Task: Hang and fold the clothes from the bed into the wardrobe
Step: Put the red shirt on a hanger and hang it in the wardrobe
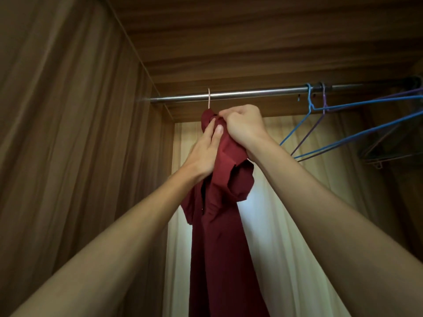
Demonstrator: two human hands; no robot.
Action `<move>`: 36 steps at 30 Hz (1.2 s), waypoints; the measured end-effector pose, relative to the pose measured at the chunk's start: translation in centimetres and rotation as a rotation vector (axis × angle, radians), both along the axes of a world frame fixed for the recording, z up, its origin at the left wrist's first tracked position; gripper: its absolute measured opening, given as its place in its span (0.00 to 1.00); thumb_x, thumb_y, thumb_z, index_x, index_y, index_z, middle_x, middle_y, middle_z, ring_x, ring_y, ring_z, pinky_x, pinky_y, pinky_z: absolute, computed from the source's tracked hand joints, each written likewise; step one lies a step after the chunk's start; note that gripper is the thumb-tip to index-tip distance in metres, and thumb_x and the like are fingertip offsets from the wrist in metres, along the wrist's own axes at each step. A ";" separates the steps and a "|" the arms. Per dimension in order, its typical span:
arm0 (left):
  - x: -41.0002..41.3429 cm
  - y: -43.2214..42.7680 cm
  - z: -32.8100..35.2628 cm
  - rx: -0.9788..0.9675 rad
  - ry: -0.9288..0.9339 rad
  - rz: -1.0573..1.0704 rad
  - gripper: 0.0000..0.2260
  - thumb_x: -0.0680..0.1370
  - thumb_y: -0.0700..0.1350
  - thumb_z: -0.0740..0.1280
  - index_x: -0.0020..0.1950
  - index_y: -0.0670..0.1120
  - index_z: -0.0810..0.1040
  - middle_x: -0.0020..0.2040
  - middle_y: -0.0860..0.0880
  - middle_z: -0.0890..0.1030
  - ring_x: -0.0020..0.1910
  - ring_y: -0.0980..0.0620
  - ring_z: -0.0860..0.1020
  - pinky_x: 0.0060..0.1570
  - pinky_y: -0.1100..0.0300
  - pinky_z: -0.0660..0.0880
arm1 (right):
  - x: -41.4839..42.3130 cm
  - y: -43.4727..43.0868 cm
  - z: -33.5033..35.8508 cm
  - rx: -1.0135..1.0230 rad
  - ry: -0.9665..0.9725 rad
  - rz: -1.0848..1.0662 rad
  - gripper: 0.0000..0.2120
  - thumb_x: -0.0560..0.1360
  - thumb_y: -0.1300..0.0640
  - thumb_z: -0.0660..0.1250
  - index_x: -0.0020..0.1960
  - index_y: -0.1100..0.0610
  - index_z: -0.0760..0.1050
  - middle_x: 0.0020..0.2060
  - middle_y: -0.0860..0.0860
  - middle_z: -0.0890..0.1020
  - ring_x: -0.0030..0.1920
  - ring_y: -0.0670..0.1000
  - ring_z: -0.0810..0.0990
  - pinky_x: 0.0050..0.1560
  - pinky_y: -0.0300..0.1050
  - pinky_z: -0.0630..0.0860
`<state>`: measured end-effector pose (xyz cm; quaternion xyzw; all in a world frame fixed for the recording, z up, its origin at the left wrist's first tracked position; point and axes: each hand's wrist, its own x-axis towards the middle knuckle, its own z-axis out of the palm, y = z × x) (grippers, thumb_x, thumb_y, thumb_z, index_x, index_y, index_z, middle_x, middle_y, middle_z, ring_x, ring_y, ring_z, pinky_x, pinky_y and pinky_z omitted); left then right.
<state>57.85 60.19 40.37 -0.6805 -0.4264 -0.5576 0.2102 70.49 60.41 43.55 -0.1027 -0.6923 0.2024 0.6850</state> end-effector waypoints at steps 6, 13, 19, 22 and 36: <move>-1.8 -0.9 -2.4 -0.193 0.053 0.217 0.27 0.83 0.62 0.49 0.81 0.58 0.49 0.80 0.47 0.61 0.78 0.48 0.60 0.77 0.50 0.57 | -0.3 0.4 -1.4 -0.037 -0.020 -0.147 0.14 0.74 0.65 0.59 0.50 0.67 0.82 0.48 0.59 0.85 0.51 0.59 0.83 0.53 0.52 0.81; -1.6 -3.0 -3.3 -0.217 0.066 0.281 0.27 0.84 0.59 0.51 0.82 0.57 0.48 0.79 0.44 0.62 0.78 0.44 0.60 0.77 0.48 0.57 | 0.0 -1.4 -3.8 0.065 -0.099 -0.212 0.15 0.77 0.65 0.59 0.57 0.60 0.82 0.56 0.53 0.84 0.58 0.51 0.80 0.55 0.36 0.73; -0.9 -5.7 -4.7 -0.228 0.089 0.298 0.26 0.84 0.58 0.52 0.82 0.56 0.51 0.79 0.42 0.62 0.78 0.43 0.59 0.77 0.48 0.57 | 1.9 -3.3 -6.5 0.125 -0.151 -0.344 0.16 0.78 0.63 0.61 0.64 0.57 0.78 0.58 0.52 0.83 0.59 0.50 0.80 0.57 0.34 0.69; -0.6 -7.1 -5.4 -0.245 0.111 0.300 0.26 0.84 0.58 0.52 0.82 0.56 0.51 0.79 0.43 0.61 0.79 0.43 0.59 0.77 0.48 0.57 | 3.0 -4.3 -8.1 0.131 -0.168 -0.370 0.16 0.78 0.62 0.62 0.65 0.55 0.76 0.56 0.52 0.83 0.56 0.51 0.80 0.56 0.37 0.71; 4.6 -13.7 -12.2 -0.194 0.257 0.195 0.18 0.83 0.55 0.57 0.71 0.52 0.70 0.62 0.42 0.76 0.63 0.42 0.75 0.66 0.46 0.70 | 13.6 -12.5 -17.7 -0.050 -0.301 -0.724 0.11 0.78 0.55 0.65 0.59 0.54 0.79 0.50 0.48 0.83 0.46 0.48 0.80 0.55 0.43 0.75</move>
